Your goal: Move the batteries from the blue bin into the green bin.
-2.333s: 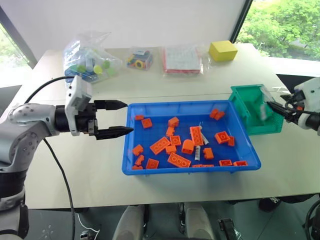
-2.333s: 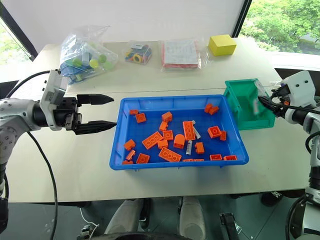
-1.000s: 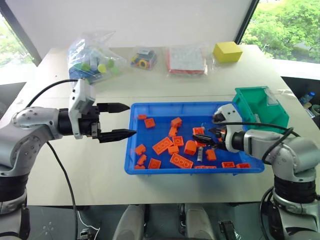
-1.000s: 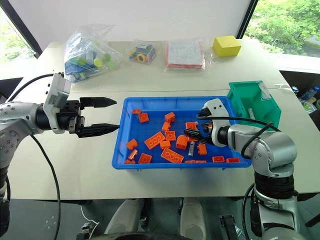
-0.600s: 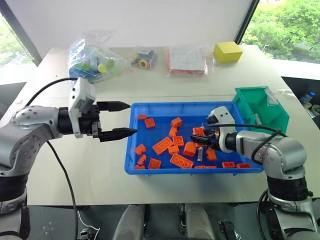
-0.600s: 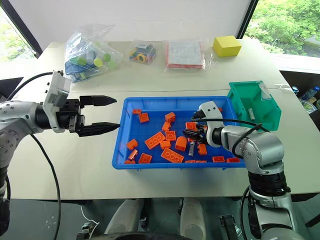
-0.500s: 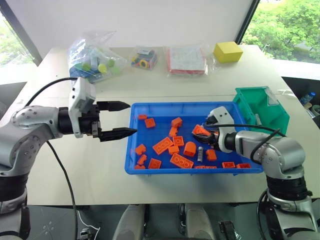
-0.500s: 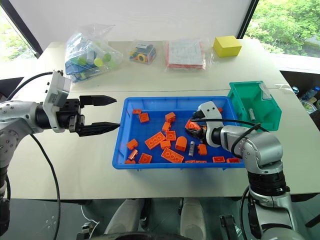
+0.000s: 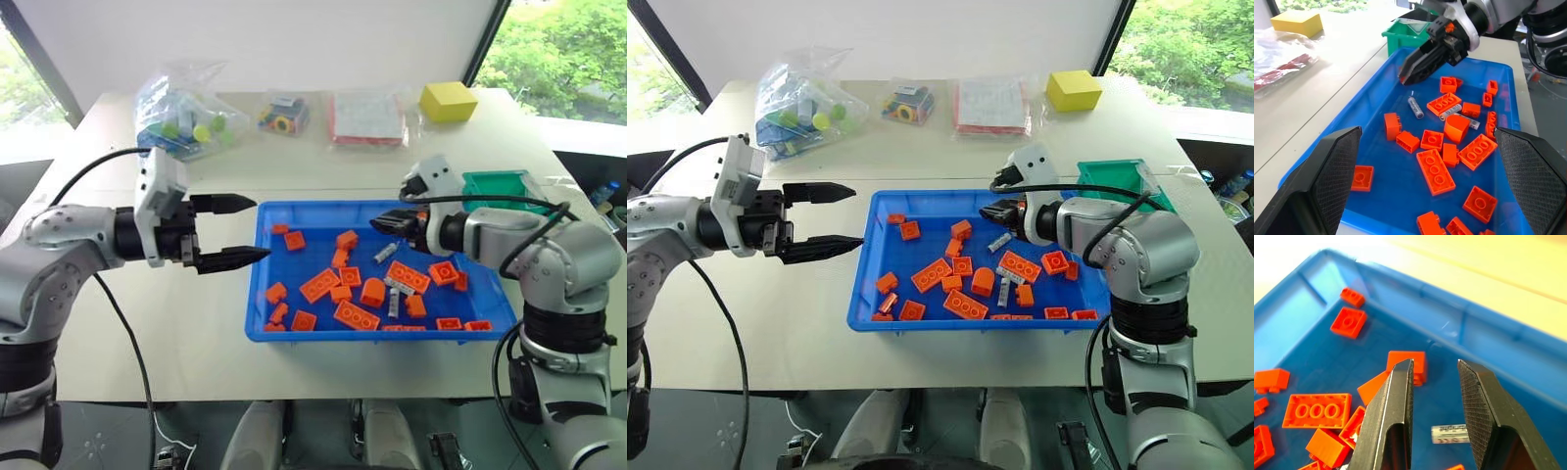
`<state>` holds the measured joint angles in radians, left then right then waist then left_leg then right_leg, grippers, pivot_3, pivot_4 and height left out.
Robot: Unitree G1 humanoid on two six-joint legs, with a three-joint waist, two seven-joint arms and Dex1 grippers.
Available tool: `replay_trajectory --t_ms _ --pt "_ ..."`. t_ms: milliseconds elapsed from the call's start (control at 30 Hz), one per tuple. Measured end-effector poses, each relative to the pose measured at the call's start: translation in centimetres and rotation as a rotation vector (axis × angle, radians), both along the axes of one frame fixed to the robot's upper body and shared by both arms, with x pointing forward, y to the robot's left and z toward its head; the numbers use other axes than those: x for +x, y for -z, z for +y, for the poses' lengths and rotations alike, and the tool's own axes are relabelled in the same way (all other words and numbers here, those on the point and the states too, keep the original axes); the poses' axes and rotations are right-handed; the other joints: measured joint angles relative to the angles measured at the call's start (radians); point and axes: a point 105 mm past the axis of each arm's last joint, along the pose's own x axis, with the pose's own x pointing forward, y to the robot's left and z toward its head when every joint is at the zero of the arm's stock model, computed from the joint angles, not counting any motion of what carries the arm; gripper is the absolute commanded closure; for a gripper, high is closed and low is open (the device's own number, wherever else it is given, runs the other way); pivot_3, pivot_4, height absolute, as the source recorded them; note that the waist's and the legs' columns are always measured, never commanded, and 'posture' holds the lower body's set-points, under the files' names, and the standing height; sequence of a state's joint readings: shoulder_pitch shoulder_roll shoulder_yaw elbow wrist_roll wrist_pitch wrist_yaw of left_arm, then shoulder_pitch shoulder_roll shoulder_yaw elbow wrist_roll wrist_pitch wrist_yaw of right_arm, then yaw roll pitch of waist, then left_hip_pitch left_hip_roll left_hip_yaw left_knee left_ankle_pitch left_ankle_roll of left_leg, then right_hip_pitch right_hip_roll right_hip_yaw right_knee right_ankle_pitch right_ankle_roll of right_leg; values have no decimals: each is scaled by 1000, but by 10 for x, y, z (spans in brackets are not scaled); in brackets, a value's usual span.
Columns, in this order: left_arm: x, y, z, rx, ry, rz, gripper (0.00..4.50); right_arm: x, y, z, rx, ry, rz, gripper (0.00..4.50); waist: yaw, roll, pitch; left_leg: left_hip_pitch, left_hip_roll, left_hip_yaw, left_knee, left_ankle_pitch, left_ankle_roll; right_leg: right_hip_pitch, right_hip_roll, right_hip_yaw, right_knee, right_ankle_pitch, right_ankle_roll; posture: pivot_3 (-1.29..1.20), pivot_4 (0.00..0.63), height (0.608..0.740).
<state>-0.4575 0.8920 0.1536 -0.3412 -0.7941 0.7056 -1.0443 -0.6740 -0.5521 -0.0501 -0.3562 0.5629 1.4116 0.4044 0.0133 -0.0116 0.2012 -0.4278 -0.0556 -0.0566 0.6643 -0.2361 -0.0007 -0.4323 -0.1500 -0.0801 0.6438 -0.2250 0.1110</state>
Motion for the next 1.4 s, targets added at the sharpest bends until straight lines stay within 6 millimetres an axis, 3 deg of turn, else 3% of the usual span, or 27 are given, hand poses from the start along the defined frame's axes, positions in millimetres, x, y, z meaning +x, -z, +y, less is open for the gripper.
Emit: replay_trajectory --t_ms 167,267,400,633,967,1033,1167,1400 --pt "0 2 2 -1 -10 5 0 -11 23 -31 -90 37 54 3063 -2 0 0 0 0 0 0 0 0 1 0 0 -1 0 0 0 150 692" --pt "-1 2 3 0 -11 4 0 -23 27 -42 -146 0 52 3063 -6 0 0 0 1 0 0 0 1 0 1 0 -1 0 0 0 150 692" --pt "-3 4 3 3 -5 7 0 -46 26 -39 -163 -137 90 3063 -6 0 0 0 2 0 0 0 1 1 1 0 -2 0 0 0 150 692" --pt "-3 6 3 13 -1 -1 0 -66 23 -24 46 -173 268 3063 3 -1 1 -1 2 -1 0 -1 1 2 1 -2 -5 0 0 0 150 692" --pt "-5 6 1 15 5 -3 0 -79 50 -33 26 -123 371 3063 -1 -1 1 -1 1 -1 -1 -2 3 4 1 -3 -12 1 0 0 150 692" --pt "-5 7 1 15 6 1 0 -81 55 -32 16 -126 392 2560 0 -1 1 -1 1 -1 -1 -2 3 5 1 -3 -11 1 0 0 150 692" --pt "-5 7 1 15 6 5 0 -81 60 -28 0 -135 402 927 0 -1 0 0 1 -1 0 -2 3 5 1 -3 -12 1 0 0 150 692" --pt "-6 6 0 12 10 14 0 -69 63 -27 -35 -102 375 927 0 -1 0 0 1 -1 0 -2 3 5 1 -3 -12 1 0 0 150 692"
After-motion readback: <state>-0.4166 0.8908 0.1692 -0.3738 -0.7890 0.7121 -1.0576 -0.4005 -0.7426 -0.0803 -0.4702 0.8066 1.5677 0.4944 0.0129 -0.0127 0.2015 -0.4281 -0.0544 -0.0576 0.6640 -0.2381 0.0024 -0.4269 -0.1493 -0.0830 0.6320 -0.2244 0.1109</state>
